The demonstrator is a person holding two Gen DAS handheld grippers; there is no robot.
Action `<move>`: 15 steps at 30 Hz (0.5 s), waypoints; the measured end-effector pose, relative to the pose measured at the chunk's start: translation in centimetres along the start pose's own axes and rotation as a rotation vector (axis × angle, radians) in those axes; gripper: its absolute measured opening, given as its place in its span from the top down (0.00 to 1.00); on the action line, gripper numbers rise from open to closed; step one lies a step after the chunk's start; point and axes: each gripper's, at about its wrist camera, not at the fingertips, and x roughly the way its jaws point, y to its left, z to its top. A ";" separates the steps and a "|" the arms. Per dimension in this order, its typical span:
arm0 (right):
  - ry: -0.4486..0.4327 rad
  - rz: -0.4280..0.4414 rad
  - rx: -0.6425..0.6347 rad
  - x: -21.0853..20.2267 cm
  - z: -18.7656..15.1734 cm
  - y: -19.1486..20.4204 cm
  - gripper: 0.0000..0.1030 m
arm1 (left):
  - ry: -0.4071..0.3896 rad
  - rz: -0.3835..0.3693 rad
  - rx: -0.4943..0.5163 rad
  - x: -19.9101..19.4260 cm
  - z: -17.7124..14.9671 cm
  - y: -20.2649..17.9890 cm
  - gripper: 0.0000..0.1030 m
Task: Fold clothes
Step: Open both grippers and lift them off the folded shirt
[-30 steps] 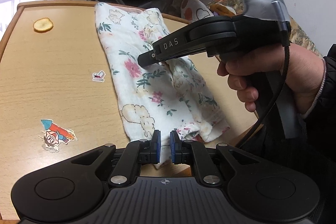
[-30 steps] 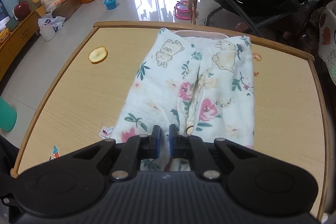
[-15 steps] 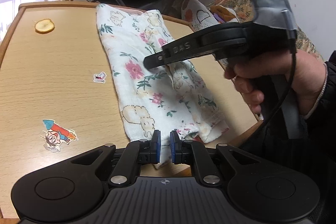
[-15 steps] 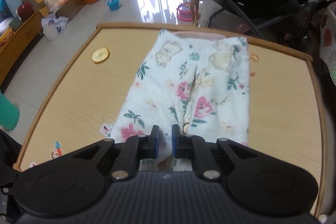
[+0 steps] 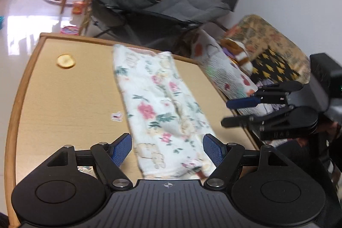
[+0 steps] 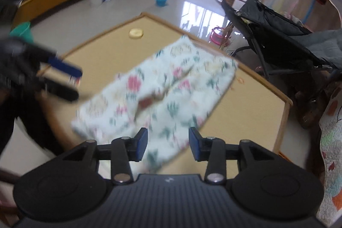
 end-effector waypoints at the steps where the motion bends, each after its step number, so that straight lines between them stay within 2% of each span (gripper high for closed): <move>1: -0.005 0.005 -0.016 -0.3 -0.6 0.1 0.59 | 0.011 0.002 0.027 -0.1 0.2 -0.3 0.28; 6: -0.045 0.034 -0.172 -1.3 -2.7 1.4 0.59 | 0.076 0.009 0.242 -0.8 0.8 -1.8 0.28; 10: -0.028 0.089 -0.294 -1.0 -3.5 2.5 0.59 | 0.162 -0.007 0.490 -0.8 0.9 -3.2 0.28; 13: -0.020 0.114 -0.357 -0.5 -4.1 2.9 0.59 | 0.210 -0.033 0.634 -0.5 0.7 -3.9 0.28; 15: -0.015 0.123 -0.391 -0.2 -4.4 3.1 0.59 | 0.233 -0.048 0.671 0.0 0.7 -4.1 0.28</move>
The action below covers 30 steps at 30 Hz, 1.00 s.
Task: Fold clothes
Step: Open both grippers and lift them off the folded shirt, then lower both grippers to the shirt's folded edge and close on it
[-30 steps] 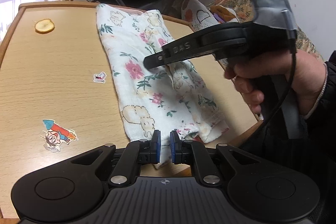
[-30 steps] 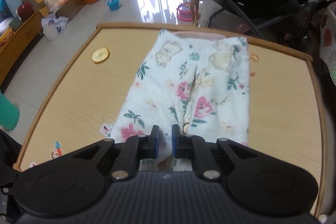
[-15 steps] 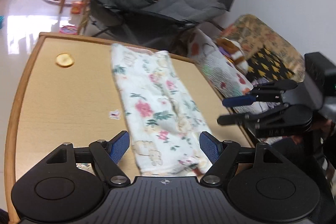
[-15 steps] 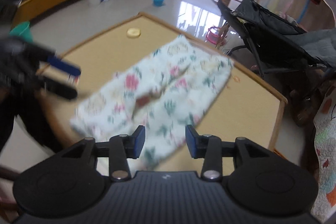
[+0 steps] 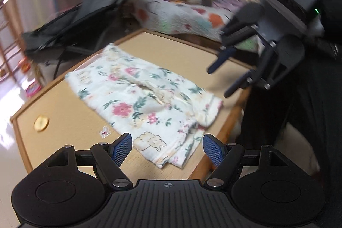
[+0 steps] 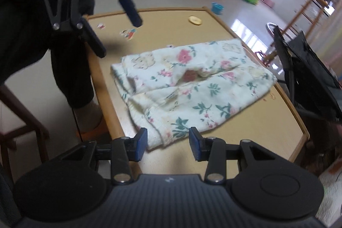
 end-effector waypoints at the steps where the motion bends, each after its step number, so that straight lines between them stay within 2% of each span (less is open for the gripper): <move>1: 0.003 0.009 -0.011 0.1 0.0 0.1 0.59 | 0.007 -0.007 0.011 0.3 0.1 -0.1 0.28; 10: 0.029 0.054 -0.099 1.3 -0.1 0.4 0.59 | 0.074 -0.039 0.129 2.8 0.1 -0.6 0.31; 16: 0.037 0.071 -0.103 1.9 -0.1 0.2 0.59 | 0.125 -0.045 0.195 4.3 -0.4 -0.6 0.49; 25: 0.037 0.091 -0.109 2.0 -0.2 0.1 0.59 | 0.155 -0.112 0.272 4.8 -0.7 -0.6 0.49; 30: 0.038 0.102 -0.127 2.3 -0.2 0.1 0.59 | 0.158 -0.136 0.256 5.2 -0.4 -0.3 0.49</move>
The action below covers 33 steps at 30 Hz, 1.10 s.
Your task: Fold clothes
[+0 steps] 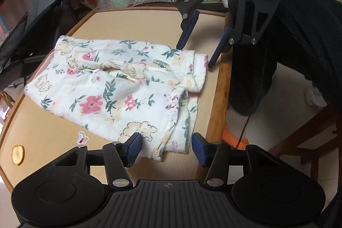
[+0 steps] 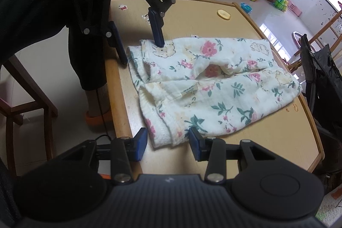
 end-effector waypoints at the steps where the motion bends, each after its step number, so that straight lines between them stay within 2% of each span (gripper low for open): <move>1: 0.000 0.002 -0.005 0.1 0.0 0.0 0.59 | 0.004 -0.004 -0.006 0.1 0.1 0.1 0.49; 6: -0.005 -0.002 -0.061 0.5 0.4 0.3 0.59 | -0.001 -0.017 -0.021 0.2 0.1 0.5 0.51; 8: -0.004 -0.009 -0.090 0.5 0.5 0.5 0.59 | -0.007 -0.019 -0.028 0.2 0.1 0.6 0.66; 10: 0.002 -0.013 -0.122 0.5 0.8 0.7 0.59 | -0.007 -0.016 -0.031 0.3 0.2 0.7 0.73; 14: 0.031 0.004 -0.173 0.6 1.2 0.9 0.59 | 0.002 -0.028 -0.021 0.4 0.5 0.9 0.73; 19: 0.054 0.010 -0.122 1.1 1.8 -0.3 0.61 | 0.007 -0.026 -0.021 0.4 0.6 1.3 0.79; 21: 0.069 0.014 -0.094 1.3 2.1 -0.6 0.65 | 0.006 -0.025 -0.025 0.5 0.7 1.4 0.79; 23: 0.082 0.015 -0.068 1.6 2.3 -0.8 0.86 | 0.006 -0.023 -0.029 0.5 0.7 1.4 0.81; 24: 0.088 0.007 -0.063 1.7 2.3 -0.8 0.90 | 0.006 -0.021 -0.031 0.5 0.7 1.4 0.82; 25: 0.090 0.005 -0.047 1.8 2.4 -0.9 0.91 | 0.007 -0.012 -0.029 0.5 0.8 1.4 0.86; 28: 0.087 -0.003 0.007 1.9 2.4 -1.2 0.93 | 0.016 -0.010 -0.036 0.5 1.0 1.5 0.90; 33: 0.095 0.024 0.103 1.4 2.5 -1.8 0.93 | 0.026 -0.029 -0.070 0.0 1.4 1.8 0.90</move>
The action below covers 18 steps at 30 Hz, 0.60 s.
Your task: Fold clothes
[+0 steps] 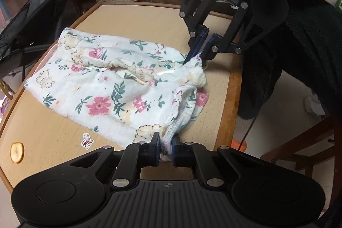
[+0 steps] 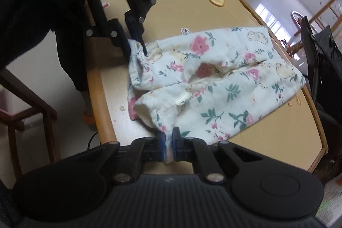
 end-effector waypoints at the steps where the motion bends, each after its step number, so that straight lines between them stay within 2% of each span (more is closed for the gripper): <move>1: -0.001 0.013 0.013 -0.3 0.0 -0.1 0.94 | -0.002 -0.003 -0.005 -0.2 0.1 0.0 0.90; 7: -0.017 0.057 0.039 -1.9 0.1 0.4 0.94 | 0.005 -0.035 -0.005 -1.2 0.1 -0.7 0.90; 15: -0.009 0.152 0.025 -3.0 -0.5 2.2 0.94 | 0.023 -0.128 -0.007 -2.4 -0.2 -1.8 0.90; 18: 0.009 0.166 0.031 -2.7 -0.6 2.0 0.94 | 0.026 -0.129 -0.012 -2.5 -0.1 -1.5 0.90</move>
